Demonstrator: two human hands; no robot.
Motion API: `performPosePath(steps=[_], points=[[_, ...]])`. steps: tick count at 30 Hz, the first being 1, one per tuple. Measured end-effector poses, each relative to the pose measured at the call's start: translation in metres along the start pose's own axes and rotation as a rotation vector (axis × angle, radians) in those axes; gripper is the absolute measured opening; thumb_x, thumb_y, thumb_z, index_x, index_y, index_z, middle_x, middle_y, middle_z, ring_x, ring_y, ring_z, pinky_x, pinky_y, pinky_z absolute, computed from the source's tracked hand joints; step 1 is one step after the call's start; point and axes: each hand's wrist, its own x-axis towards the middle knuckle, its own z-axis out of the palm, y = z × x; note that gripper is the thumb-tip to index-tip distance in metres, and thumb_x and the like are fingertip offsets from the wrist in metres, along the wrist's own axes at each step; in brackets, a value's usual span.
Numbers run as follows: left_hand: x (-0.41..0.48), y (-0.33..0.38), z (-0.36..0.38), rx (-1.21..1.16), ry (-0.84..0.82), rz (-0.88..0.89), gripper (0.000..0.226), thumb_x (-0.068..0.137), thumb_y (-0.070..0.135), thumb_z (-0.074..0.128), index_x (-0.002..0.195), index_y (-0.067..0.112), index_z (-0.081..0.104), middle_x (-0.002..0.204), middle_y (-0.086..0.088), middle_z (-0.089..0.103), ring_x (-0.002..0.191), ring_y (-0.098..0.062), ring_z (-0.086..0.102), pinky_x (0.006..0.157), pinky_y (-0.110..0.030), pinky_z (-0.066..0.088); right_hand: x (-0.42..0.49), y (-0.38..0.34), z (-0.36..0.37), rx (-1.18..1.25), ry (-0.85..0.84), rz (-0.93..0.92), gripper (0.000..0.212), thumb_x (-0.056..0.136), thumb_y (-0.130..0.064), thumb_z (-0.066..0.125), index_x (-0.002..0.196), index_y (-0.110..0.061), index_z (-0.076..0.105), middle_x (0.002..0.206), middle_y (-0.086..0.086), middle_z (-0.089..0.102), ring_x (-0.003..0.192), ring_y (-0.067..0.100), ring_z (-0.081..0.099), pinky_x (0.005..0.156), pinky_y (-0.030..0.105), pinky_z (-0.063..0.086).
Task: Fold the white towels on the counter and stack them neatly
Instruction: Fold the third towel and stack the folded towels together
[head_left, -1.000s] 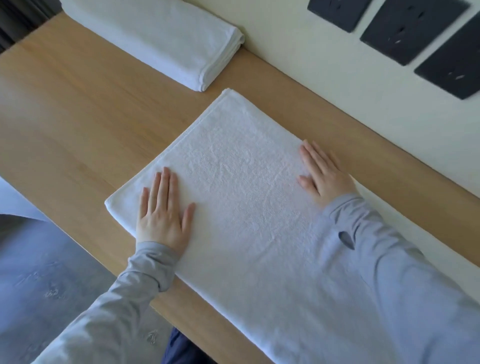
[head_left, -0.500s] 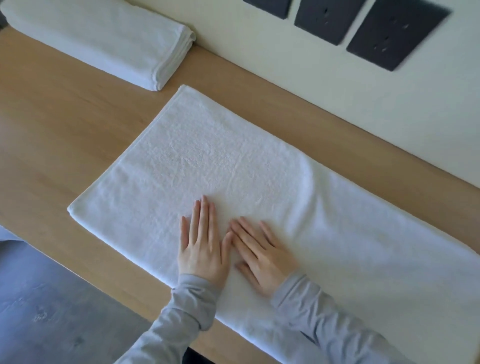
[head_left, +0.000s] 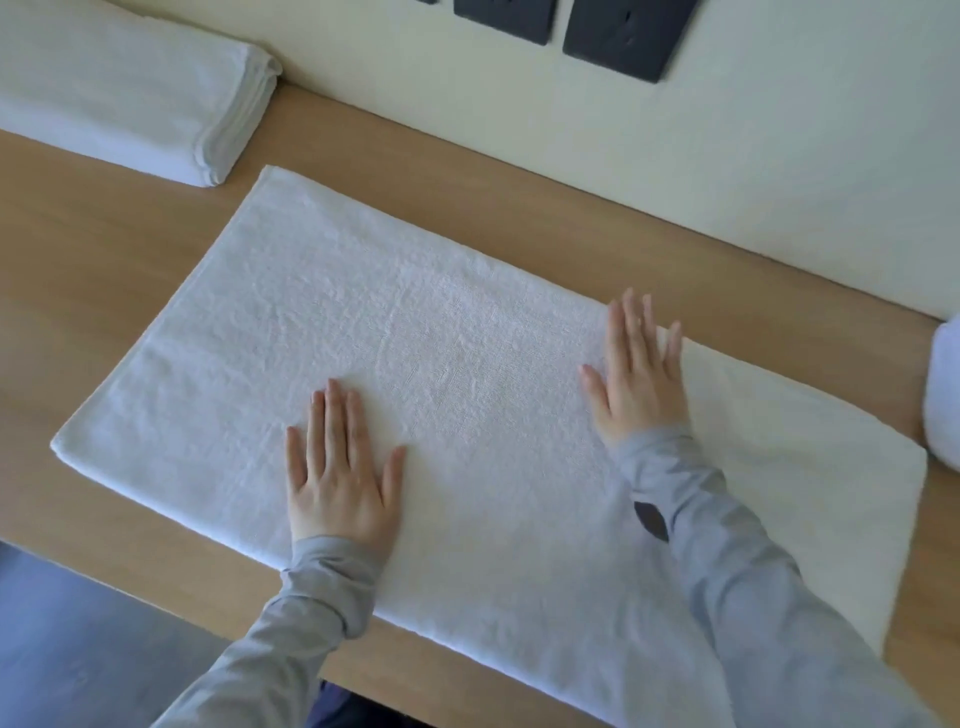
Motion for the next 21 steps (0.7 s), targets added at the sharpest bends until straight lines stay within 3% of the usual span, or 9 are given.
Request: performPosePath(steps=[4,6,8,12,17,21], points=[[0.001,0.001,-0.001,-0.003,0.017,-0.002,0.073,0.093,0.051,0.016,0.149,0.005,0.017,0.156,-0.013,0.017,0.145,-0.025,0.015,0.118,-0.047,0.01,-0.077,-0.098,0.018,0.132,0.059,-0.411,0.062,0.091,-0.034,0.038,0.143,-0.001,0.032,0.152,0.014,0.028,0.143,0.029,0.021,0.112,0.053,0.025],[0.0,0.001,-0.001,-0.003,0.033,0.004,0.073,0.092,0.051,0.017,0.149,0.005,0.017,0.157,-0.013,0.016,0.145,-0.025,0.015,0.118,-0.047,0.01,-0.109,-0.115,0.03,0.076,-0.023,-0.581,0.061,0.093,-0.038,0.038,0.145,-0.007,0.031,0.154,0.007,0.027,0.144,0.022,0.018,0.112,0.051,0.026],[0.0,0.001,-0.001,-0.01,0.04,0.008,0.074,0.092,0.052,0.016,0.15,0.006,0.015,0.157,-0.012,0.015,0.145,-0.024,0.014,0.118,-0.046,0.008,-0.114,-0.096,0.036,0.016,-0.063,-0.596,0.061,0.093,-0.042,0.035,0.146,-0.011,0.03,0.155,0.003,0.025,0.145,0.019,0.017,0.114,0.05,0.024],[0.001,0.001,-0.001,-0.019,0.046,0.011,0.073,0.092,0.053,0.015,0.15,0.008,0.01,0.158,-0.01,0.012,0.146,-0.023,0.01,0.118,-0.046,0.006,-0.091,-0.005,0.029,-0.029,-0.077,-0.376,0.064,0.09,-0.044,0.035,0.146,-0.013,0.029,0.154,0.004,0.026,0.144,0.022,0.021,0.114,0.052,0.021],[0.001,0.0,0.001,-0.035,0.067,0.008,0.072,0.093,0.052,0.018,0.15,0.009,0.012,0.158,-0.009,0.013,0.146,-0.023,0.012,0.118,-0.046,0.007,-0.072,0.122,0.015,-0.054,-0.086,0.057,0.066,0.092,-0.047,0.015,0.15,-0.016,0.012,0.158,0.001,0.012,0.146,0.018,0.008,0.118,0.045,0.009],[0.002,0.0,0.003,-0.035,0.07,0.009,0.073,0.092,0.053,0.017,0.15,0.009,0.012,0.158,-0.009,0.013,0.146,-0.022,0.011,0.119,-0.044,0.005,-0.061,0.147,0.008,-0.001,-0.1,0.321,0.069,0.091,-0.048,0.007,0.15,-0.011,0.005,0.159,0.004,0.003,0.146,0.018,-0.001,0.119,0.044,0.005]])
